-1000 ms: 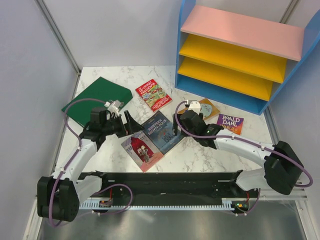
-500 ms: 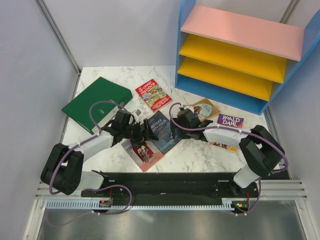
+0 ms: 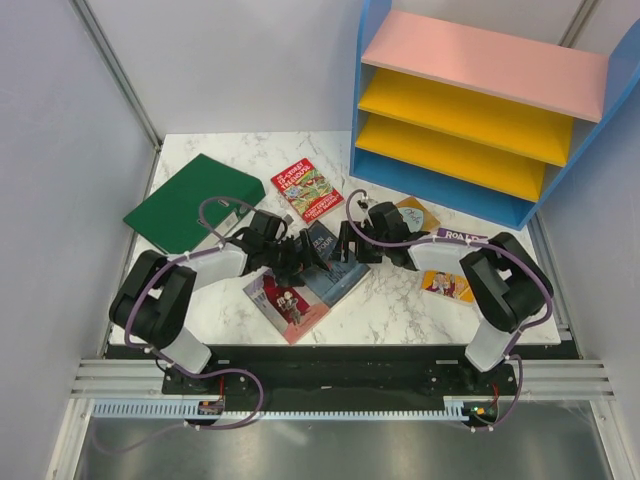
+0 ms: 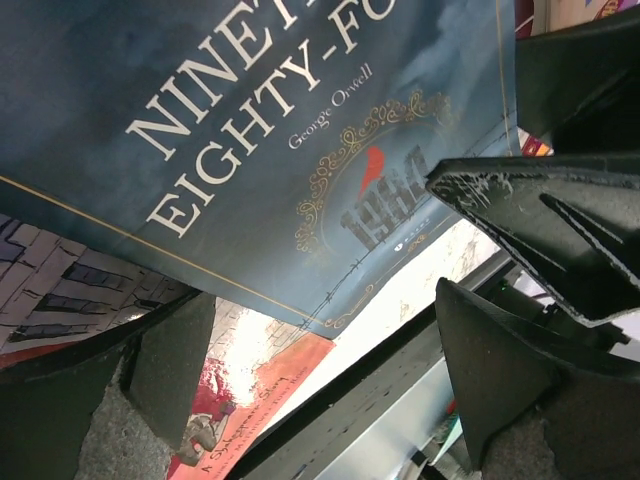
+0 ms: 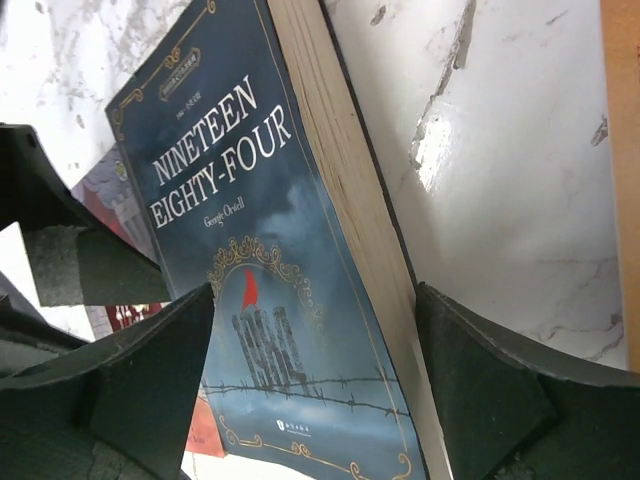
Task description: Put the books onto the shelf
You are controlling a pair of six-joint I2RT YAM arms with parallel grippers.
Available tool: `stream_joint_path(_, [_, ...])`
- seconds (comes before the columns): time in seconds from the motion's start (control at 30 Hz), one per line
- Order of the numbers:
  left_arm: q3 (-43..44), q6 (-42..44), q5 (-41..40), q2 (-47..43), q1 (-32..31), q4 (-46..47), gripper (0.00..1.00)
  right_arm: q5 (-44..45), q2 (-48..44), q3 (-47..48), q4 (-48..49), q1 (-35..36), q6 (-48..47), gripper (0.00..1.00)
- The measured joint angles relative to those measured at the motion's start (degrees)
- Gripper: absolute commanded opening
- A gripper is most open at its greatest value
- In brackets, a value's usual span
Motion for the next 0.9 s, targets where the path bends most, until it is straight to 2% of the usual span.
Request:
stream_joint_path(0.23, [1.4, -2.0, 0.5, 1.9, 0.0, 0.2, 0.98, -2.5, -5.7, -4.6, 1.7, -0.3, 0.6, 0.86])
stream_joint_path(0.27, [1.6, -2.3, 0.7, 2.2, 0.0, 0.4, 0.98, -2.9, -6.9, -4.6, 1.3, -0.2, 0.7, 0.83])
stream_joint_path(0.33, [1.6, -2.5, 1.0, 2.5, 0.0, 0.9, 0.98, -3.3, -8.9, -4.5, 1.0, -0.2, 0.8, 0.66])
stream_joint_path(0.37, [1.6, -2.6, 1.0, 2.6, 0.0, 1.0, 0.98, -3.3, -9.7, -4.5, 1.0, -0.2, 0.8, 0.33])
stream_joint_path(0.4, [1.6, -2.6, 1.0, 2.6, 0.0, 1.1, 0.98, -3.3, -10.0, -4.2, 0.7, -0.2, 0.8, 0.18])
stream_joint_path(0.47, [1.6, -2.7, 1.0, 2.6, 0.0, 1.2, 0.98, -3.1, -9.6, -2.7, -1.0, -0.2, 0.6, 0.05])
stream_joint_path(0.53, [1.6, -2.7, 1.0, 2.5, -0.1, 1.2, 0.98, -2.8, -9.0, -1.8, -2.2, -0.2, 0.4, 0.0])
stream_joint_path(0.9, [0.1, -2.6, -3.8, -0.8, -1.2, 1.4, 1.0, -0.4, -8.1, -0.6, -6.5, -1.7, 0.7, 0.0])
